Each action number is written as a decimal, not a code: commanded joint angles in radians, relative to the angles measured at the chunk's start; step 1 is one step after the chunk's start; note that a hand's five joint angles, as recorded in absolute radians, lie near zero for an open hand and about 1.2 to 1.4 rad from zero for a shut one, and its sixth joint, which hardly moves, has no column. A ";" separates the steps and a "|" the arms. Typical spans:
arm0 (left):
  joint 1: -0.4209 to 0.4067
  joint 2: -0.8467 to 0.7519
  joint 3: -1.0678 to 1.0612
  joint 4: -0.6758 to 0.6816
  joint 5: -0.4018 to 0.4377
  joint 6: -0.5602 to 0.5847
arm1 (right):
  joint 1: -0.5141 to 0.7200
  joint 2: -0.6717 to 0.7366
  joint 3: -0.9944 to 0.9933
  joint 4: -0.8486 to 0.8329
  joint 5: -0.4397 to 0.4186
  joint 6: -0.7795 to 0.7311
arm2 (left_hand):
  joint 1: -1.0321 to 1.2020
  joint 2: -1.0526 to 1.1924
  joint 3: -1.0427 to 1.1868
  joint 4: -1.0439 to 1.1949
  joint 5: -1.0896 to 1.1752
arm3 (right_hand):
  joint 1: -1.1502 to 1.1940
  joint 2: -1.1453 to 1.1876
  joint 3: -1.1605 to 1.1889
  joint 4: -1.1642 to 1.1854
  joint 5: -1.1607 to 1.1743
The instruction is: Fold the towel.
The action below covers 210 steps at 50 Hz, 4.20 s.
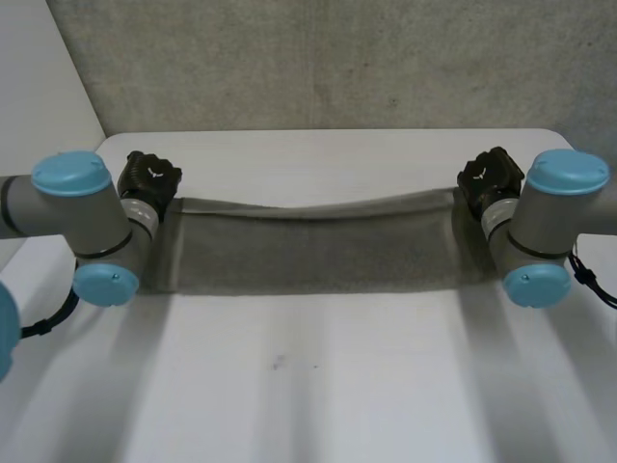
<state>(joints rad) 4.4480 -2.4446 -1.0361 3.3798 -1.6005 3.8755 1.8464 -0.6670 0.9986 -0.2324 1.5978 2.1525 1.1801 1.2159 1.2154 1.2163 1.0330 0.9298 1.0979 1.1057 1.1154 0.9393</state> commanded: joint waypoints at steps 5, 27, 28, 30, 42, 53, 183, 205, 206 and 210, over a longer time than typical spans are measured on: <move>-0.019 -0.061 0.068 -0.002 -0.001 -0.005 | 0.007 0.098 -0.132 -0.028 0.079 -0.020 | -1.006 -1.041 -1.041 -1.042 -1.033 | -0.755 -0.923 -0.931 -0.941 -0.939; -0.022 0.457 -0.463 0.024 0.014 -0.194 | -0.113 -0.344 0.321 0.338 -0.206 0.353 | -1.006 -1.041 -1.041 -1.042 -1.033 | -0.545 -0.713 -0.721 -0.731 -0.729; -0.022 0.478 -0.504 0.038 0.014 -0.221 | -0.119 -0.336 0.325 0.347 -0.217 0.369 | -1.006 -1.041 -1.041 -1.042 -1.033 | -0.519 -0.687 -0.695 -0.705 -0.703; -0.022 0.493 -0.542 0.053 0.014 -0.248 | -0.125 -0.319 0.328 0.334 -0.225 0.379 | -1.006 -1.041 -1.041 -1.042 -1.033 | -0.495 -0.664 -0.671 -0.681 -0.679; -0.019 0.501 -0.659 0.133 0.044 -0.297 | -0.180 -0.163 0.311 0.222 -0.219 0.369 | -1.006 -1.041 -1.041 -1.042 -1.033 | 0.463 0.295 0.287 0.278 0.279; -0.010 0.506 -0.664 0.135 0.045 -0.298 | -0.269 -0.216 0.294 0.121 0.013 0.165 | -1.006 -1.041 -1.041 -1.042 -1.033 | 0.466 0.298 0.291 0.281 0.282; -0.404 0.185 -0.187 -0.127 0.024 -0.912 | 0.171 -0.165 0.144 0.277 -0.348 0.851 | -0.961 -0.996 -0.996 -0.997 -0.988 | -0.755 -0.923 -0.931 -0.941 -0.939; -0.391 0.189 -0.246 -0.180 -0.099 -0.857 | 0.149 -0.144 0.098 0.315 -0.323 0.794 | -0.978 -1.014 -1.014 -1.014 -1.006 | -0.755 -0.923 -0.931 -0.941 -0.939; -0.391 0.190 -0.246 -0.180 -0.099 -0.857 | 0.149 -0.144 0.098 0.315 -0.323 0.794 | -0.978 -1.014 -1.014 -1.015 -1.006 | -0.755 -0.923 -0.931 -0.941 -0.939; -0.391 0.298 -0.248 -0.181 -0.098 -0.812 | 0.148 -0.251 0.104 0.314 -0.299 0.800 | -0.987 -1.023 -1.022 -1.023 -1.015 | -0.755 -0.923 -0.931 -0.941 -0.939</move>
<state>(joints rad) 4.0589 -2.2804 -1.2800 3.1996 -1.7020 3.0070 1.9969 -0.7925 1.1029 0.0814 1.2759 2.9465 0.1823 0.1845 0.1842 0.1834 0.0253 0.2057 0.2228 0.2125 0.2319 0.0470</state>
